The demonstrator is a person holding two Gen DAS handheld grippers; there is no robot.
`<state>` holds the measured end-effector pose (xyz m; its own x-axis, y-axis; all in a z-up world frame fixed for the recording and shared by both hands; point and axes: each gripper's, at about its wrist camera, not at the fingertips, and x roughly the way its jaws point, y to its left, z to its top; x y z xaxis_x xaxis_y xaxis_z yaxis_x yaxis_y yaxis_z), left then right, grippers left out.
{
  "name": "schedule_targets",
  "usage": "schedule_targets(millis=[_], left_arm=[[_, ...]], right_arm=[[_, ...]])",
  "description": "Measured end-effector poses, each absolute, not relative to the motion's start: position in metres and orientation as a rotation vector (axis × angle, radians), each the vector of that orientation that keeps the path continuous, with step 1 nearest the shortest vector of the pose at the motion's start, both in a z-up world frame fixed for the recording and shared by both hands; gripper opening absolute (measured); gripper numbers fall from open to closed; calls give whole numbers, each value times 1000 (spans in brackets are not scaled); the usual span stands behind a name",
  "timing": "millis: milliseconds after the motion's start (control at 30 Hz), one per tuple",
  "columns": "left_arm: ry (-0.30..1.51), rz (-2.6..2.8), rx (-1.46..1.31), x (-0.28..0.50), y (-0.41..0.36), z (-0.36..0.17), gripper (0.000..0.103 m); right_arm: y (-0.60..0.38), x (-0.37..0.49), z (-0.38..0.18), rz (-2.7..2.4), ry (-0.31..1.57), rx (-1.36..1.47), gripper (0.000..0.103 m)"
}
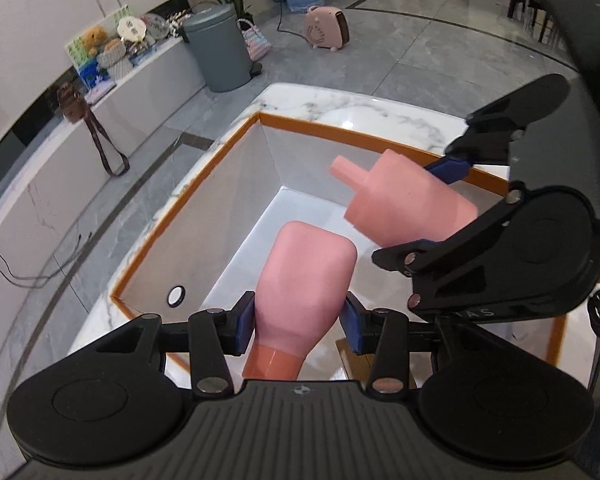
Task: Organize rigid objects
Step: 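Carry both pink bottles over the orange box with both tools, then lower and release the pump bottle with the left tool while the right tool releases the spout bottle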
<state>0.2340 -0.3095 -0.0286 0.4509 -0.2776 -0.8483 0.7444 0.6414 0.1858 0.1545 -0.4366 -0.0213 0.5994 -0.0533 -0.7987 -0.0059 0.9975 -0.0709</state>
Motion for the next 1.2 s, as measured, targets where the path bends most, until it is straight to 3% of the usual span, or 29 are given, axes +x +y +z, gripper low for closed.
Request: schedule_targets(millis=[467, 933, 1200], left_arm=[[1013, -626, 560, 252, -306, -47, 50], [1071, -639, 741, 239, -314, -79, 49], [1155, -731, 754, 235, -317, -84, 49]], right_arm=[[-442, 159, -35, -51, 961, -78, 59], [-424, 164, -55, 24, 1025, -202, 59], [-423, 162, -76, 87, 1184, -206, 59]])
